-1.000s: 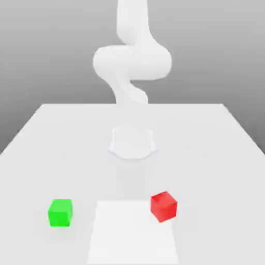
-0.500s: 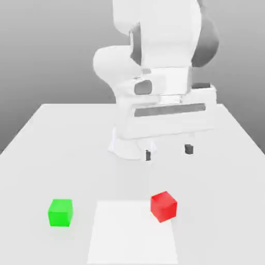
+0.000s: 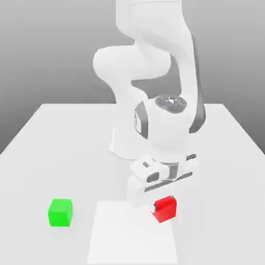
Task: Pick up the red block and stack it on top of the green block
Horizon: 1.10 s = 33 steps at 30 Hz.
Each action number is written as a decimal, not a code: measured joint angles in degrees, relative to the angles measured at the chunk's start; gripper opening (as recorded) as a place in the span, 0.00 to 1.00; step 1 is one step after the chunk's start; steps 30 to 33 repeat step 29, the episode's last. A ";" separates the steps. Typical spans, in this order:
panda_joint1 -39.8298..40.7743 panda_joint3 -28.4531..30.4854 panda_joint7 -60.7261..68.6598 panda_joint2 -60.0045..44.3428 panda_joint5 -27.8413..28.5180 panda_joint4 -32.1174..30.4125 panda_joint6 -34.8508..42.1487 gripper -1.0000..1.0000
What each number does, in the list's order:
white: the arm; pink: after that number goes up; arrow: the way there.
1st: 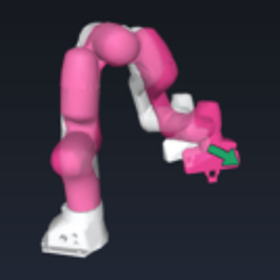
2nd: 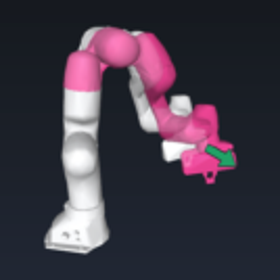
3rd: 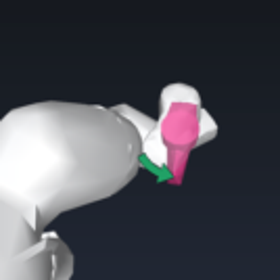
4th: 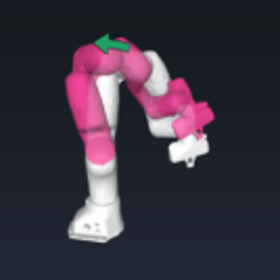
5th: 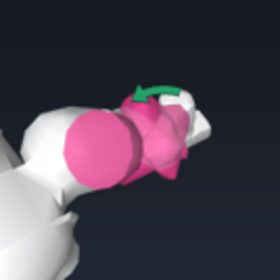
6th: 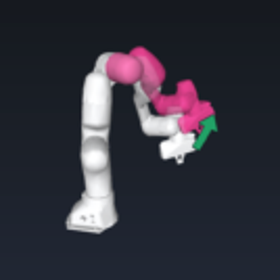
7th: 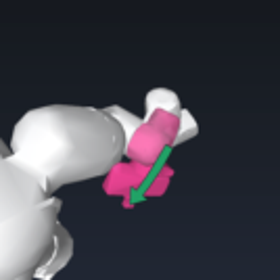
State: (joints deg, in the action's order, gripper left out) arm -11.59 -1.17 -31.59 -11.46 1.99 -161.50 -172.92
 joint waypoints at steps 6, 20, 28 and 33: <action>0.53 -0.74 0.84 6.52 -1.10 -0.94 5.58 0.00; 25.75 14.66 11.22 14.21 -0.68 5.52 19.64 0.00; 27.41 12.11 16.44 3.55 -7.17 6.38 10.15 1.00; 27.41 12.11 16.44 3.55 -7.17 6.38 10.15 1.00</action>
